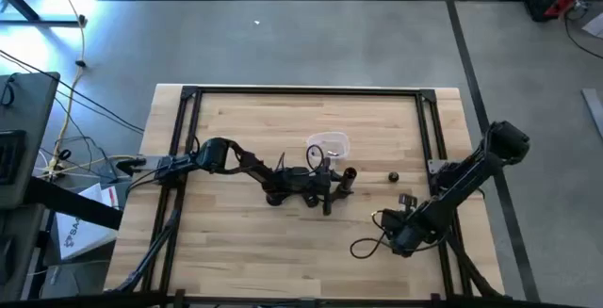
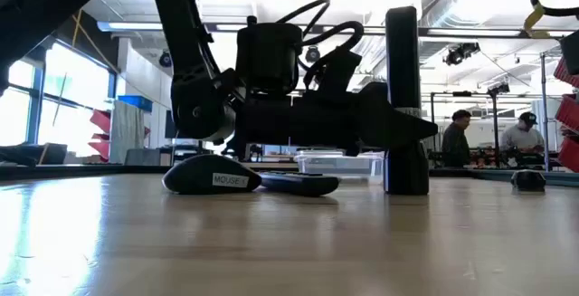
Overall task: Insert battery
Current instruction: Insert the black battery into the flashlight
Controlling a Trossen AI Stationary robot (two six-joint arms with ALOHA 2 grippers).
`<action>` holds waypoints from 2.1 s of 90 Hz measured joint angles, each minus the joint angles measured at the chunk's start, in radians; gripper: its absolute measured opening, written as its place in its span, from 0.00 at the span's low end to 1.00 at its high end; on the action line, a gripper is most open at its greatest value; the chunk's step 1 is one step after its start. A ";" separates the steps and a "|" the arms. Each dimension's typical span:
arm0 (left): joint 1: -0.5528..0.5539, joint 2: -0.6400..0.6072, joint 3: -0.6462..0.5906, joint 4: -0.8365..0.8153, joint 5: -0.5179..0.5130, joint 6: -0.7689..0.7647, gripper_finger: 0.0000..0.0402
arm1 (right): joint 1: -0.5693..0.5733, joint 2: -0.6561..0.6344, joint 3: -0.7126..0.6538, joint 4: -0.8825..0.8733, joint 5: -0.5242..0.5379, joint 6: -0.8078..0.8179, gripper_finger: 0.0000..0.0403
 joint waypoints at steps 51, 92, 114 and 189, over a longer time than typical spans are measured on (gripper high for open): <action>0.000 0.000 0.000 0.000 0.000 0.000 0.38 | -0.045 -0.260 0.232 -0.232 0.309 -0.122 0.03; -0.001 0.000 0.000 0.004 0.001 0.027 0.38 | -0.280 -0.407 0.163 0.646 0.273 -1.071 0.02; 0.000 0.000 0.000 0.008 0.002 0.038 0.38 | -0.436 -0.432 -0.101 1.045 0.069 -1.158 0.01; -0.002 0.001 0.004 0.143 0.041 0.191 0.38 | -0.594 -0.433 -0.275 1.322 -0.161 -1.314 0.01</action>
